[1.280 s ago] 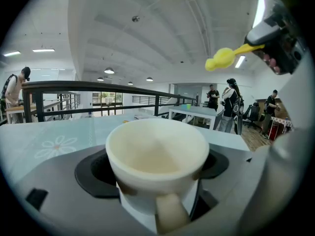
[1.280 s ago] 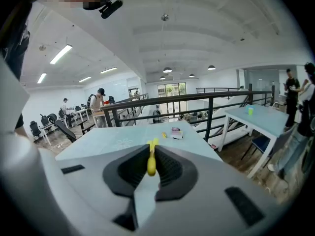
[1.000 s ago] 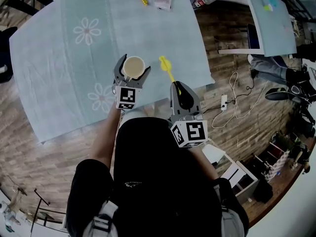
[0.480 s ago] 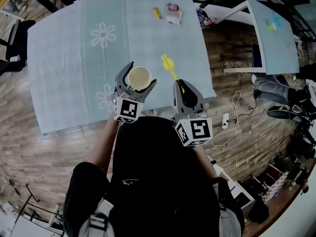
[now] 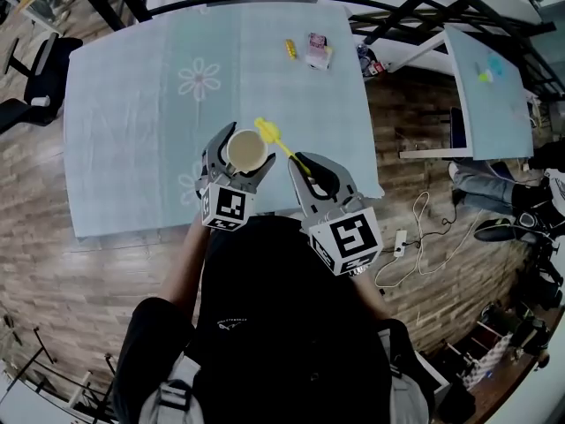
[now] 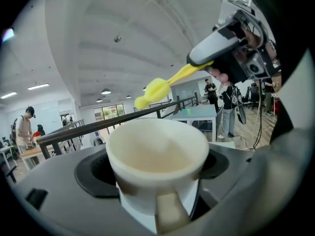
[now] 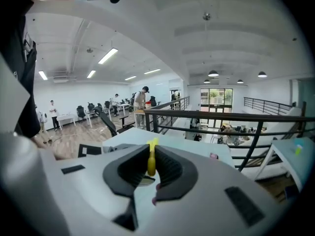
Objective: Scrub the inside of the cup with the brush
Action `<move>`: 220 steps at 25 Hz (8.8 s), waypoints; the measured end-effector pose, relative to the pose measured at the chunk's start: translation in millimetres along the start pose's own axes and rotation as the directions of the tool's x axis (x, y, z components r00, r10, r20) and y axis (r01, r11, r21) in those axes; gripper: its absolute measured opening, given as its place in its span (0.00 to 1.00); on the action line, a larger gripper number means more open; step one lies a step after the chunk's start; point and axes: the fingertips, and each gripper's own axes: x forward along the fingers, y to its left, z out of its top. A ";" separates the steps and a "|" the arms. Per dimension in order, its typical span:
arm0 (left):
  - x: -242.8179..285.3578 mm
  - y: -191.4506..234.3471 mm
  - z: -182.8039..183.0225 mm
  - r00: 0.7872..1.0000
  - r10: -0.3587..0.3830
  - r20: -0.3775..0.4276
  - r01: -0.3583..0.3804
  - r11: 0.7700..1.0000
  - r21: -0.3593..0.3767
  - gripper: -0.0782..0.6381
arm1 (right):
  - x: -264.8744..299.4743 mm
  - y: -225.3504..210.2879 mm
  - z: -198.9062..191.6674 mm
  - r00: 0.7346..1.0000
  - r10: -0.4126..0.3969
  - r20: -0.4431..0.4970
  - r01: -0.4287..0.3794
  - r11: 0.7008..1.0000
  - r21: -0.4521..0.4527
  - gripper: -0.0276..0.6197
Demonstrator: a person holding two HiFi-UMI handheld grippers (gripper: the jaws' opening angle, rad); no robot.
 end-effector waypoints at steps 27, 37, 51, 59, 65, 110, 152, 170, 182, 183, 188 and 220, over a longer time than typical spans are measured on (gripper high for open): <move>1.3 -64.4 25.3 0.990 -0.140 -0.017 0.139 0.952 0.272 0.71 | 9.9 8.5 -63.1 0.932 -0.057 -0.358 0.020 0.994 -0.105 0.10; -1.2 -50.9 18.6 0.994 -0.101 -0.046 0.110 0.952 0.285 0.71 | 10.2 25.0 -72.7 0.907 0.028 -0.421 -0.063 0.996 -0.070 0.10; -5.0 -64.6 14.6 0.988 -0.144 -0.056 0.154 0.935 0.321 0.71 | 19.1 41.0 -58.6 0.920 0.078 -0.384 -0.110 0.992 -0.061 0.10; -5.9 -65.2 12.7 0.987 -0.150 -0.060 0.161 0.931 0.327 0.71 | 17.1 13.2 -62.2 0.921 0.027 -0.390 -0.050 0.997 -0.051 0.10; -3.9 -56.3 11.9 0.988 -0.139 -0.065 0.153 0.930 0.334 0.71 | 17.5 11.8 -68.4 0.912 0.026 -0.410 -0.049 0.998 -0.046 0.10; 0.0 -29.2 4.5 0.993 -0.085 -0.081 0.108 0.936 0.336 0.71 | 18.4 24.6 -66.7 0.899 0.063 -0.433 -0.087 0.995 -0.037 0.10; 10.4 -24.4 -5.8 0.991 -0.060 -0.124 0.103 0.920 0.377 0.71 | 19.5 27.9 -70.6 0.897 0.079 -0.436 -0.089 0.996 -0.001 0.10; 8.1 -64.7 8.2 0.982 -0.162 -0.097 0.186 0.907 0.377 0.71 | 35.9 14.8 -48.6 0.935 0.065 -0.349 -0.067 0.998 0.007 0.11; 11.1 -55.2 3.8 0.985 -0.134 -0.105 0.165 0.910 0.380 0.71 | 31.9 2.6 -63.7 0.921 0.008 -0.389 -0.013 1.000 -0.009 0.10; 11.7 -53.5 2.0 0.986 -0.129 -0.108 0.161 0.909 0.384 0.71 | 32.5 3.8 -65.8 0.917 0.010 -0.398 -0.017 1.000 -0.014 0.10; 12.6 -45.1 0.0 0.988 -0.110 -0.113 0.144 0.920 0.366 0.71 | 32.6 13.7 -74.6 0.894 0.044 -0.445 -0.061 0.998 -0.025 0.10; 36.7 -25.4 -54.4 0.990 -0.069 -0.122 0.073 0.997 0.025 0.71 | 41.1 -7.8 -59.5 0.943 -0.016 -0.332 0.040 0.997 0.066 0.10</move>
